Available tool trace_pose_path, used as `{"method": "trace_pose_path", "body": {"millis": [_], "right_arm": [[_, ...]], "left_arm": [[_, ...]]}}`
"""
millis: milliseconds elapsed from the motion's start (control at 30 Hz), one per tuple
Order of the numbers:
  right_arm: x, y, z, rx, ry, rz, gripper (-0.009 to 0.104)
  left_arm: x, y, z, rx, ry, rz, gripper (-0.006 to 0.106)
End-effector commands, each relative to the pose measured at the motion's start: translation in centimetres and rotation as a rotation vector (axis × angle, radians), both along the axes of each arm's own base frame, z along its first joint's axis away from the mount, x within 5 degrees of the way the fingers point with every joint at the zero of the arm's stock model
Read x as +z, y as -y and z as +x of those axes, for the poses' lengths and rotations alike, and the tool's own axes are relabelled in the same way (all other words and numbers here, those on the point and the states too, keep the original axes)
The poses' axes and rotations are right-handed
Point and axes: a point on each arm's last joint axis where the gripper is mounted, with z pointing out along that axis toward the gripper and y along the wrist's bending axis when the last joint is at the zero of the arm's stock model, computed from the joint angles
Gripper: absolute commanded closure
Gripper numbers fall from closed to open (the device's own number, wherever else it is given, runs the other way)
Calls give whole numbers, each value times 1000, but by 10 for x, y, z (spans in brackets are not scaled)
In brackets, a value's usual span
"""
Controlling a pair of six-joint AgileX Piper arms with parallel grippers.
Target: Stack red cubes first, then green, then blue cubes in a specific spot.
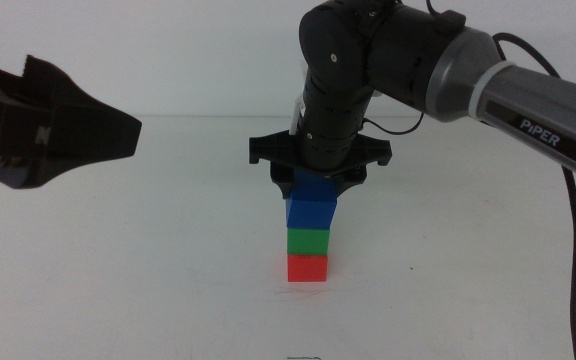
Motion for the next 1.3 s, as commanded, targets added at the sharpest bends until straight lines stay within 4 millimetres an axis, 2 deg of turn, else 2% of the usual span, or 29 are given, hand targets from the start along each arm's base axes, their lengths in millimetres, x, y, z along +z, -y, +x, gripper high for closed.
{"method": "trace_pose_path", "body": {"millis": [0, 133, 167, 333, 433, 567, 767, 1067, 1167, 1267], "right_arm": [[27, 7, -8, 28, 29, -2, 80], [27, 6, -7, 31, 42, 9, 68], [28, 4, -5, 33, 61, 25, 42], [28, 4, -5, 32, 67, 30, 30], [29, 3, -4, 34, 80, 42, 29], [44, 2, -3, 32, 111, 65, 29], [77, 13, -6, 26, 191, 68, 29], [136, 70, -13, 9, 322, 65, 29], [161, 93, -25, 61, 415, 64, 29], [176, 121, -37, 75, 505, 69, 29]], "left_arm": [[13, 1, -1, 10, 74, -58, 9], [13, 1, -1, 10, 74, -58, 9], [13, 1, -1, 10, 74, -58, 9], [13, 1, -1, 10, 74, -58, 9], [13, 1, -1, 10, 74, -58, 9], [13, 1, -1, 10, 74, -58, 9], [13, 1, -1, 10, 74, -58, 9], [13, 1, -1, 10, 74, -58, 9], [13, 1, -1, 10, 74, -58, 9], [13, 1, -1, 10, 74, -58, 9]]}}
